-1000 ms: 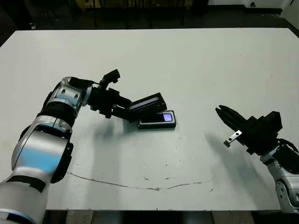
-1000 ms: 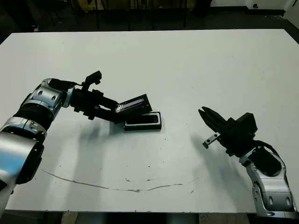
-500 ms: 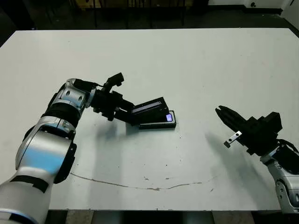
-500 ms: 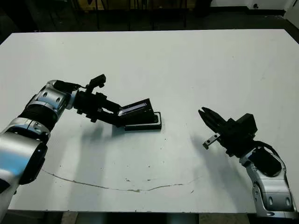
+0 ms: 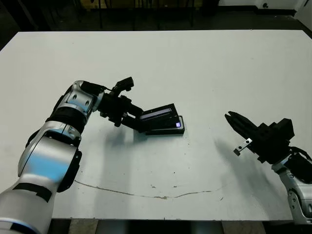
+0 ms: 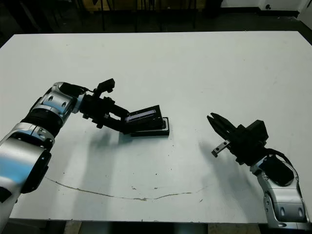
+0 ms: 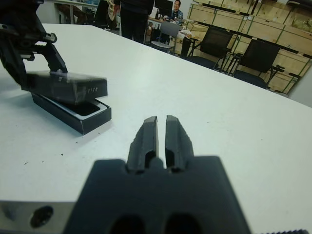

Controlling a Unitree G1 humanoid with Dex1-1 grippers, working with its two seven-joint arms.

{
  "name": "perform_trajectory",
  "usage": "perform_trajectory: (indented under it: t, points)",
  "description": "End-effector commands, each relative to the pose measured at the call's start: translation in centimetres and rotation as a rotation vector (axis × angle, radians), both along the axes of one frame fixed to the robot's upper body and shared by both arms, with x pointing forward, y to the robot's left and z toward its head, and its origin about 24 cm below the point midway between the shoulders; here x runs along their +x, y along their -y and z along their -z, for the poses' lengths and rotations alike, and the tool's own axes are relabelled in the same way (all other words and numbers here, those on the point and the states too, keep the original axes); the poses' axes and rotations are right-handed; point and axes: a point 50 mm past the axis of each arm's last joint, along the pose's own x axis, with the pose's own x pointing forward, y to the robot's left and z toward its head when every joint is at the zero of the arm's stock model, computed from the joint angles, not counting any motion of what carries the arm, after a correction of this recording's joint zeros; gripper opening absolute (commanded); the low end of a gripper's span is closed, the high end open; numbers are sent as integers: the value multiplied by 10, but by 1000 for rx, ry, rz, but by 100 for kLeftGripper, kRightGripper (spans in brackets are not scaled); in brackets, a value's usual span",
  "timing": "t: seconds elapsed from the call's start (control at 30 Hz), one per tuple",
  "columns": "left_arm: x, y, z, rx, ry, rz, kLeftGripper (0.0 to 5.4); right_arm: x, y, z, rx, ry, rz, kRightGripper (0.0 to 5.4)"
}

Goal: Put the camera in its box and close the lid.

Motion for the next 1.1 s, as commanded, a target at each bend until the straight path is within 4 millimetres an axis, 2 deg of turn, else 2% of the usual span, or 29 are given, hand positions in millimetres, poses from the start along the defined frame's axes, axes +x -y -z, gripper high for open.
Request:
perform_trajectory:
  t: [0.03, 0.63, 0.97, 1.1]
  points:
    - [-7, 1, 13, 37, -54, 28, 264, -2, 1, 3, -25, -20, 7, 0]
    - [-15, 13, 34, 92, -63, 60, 264, -3, 1, 4, -11, -40, 5, 0]
    - [-16, 35, 41, 86, -24, 52, 264, -4, 1, 5, 4, -43, 6, 0]
    - [-17, 47, 39, 83, 7, 102, 263, -5, 0, 5, 5, -42, 6, 0]
